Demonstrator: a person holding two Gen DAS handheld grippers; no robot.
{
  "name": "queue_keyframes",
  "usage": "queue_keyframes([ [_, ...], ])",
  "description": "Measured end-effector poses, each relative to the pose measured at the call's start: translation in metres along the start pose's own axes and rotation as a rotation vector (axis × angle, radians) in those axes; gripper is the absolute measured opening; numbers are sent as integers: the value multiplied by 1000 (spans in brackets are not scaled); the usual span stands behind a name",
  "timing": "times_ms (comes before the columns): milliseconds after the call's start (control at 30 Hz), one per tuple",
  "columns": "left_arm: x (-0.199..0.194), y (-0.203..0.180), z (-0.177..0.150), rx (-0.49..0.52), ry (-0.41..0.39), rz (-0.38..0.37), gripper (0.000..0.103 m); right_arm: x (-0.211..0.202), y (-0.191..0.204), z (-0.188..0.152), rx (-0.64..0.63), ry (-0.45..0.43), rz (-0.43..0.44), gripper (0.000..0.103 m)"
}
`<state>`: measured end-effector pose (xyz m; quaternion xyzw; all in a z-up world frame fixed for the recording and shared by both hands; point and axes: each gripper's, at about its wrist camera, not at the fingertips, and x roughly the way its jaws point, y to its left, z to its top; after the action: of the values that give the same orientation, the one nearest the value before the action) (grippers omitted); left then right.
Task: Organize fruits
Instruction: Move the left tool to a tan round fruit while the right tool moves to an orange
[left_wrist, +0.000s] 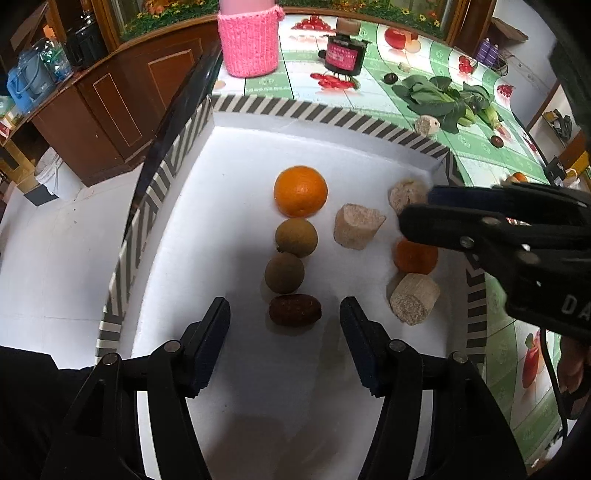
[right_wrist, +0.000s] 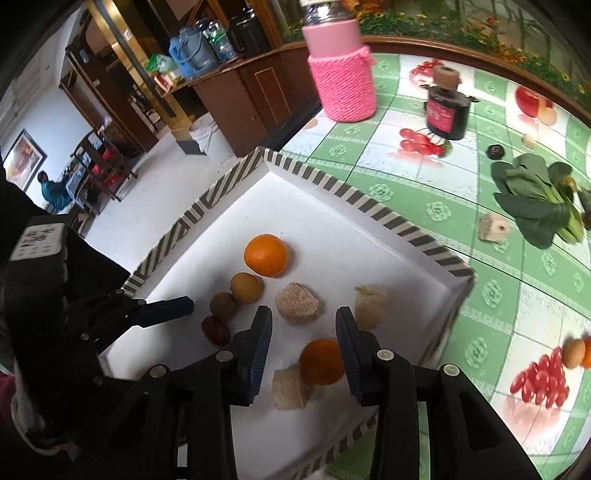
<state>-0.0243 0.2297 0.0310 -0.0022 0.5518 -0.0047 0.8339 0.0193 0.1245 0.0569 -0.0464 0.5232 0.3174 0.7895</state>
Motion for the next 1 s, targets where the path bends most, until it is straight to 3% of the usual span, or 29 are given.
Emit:
queue_keyframes([
  [233, -14, -13, 9, 16, -42, -3, 61, -26, -20, -13, 52, -32, -15, 43],
  [533, -19, -58, 23, 68, -67, -45, 61, -51, -60, -43, 131, -41, -70, 48],
  [1000, -8, -150, 57, 177, -73, -151, 61, -92, -180, -91, 343, -65, -213, 48],
])
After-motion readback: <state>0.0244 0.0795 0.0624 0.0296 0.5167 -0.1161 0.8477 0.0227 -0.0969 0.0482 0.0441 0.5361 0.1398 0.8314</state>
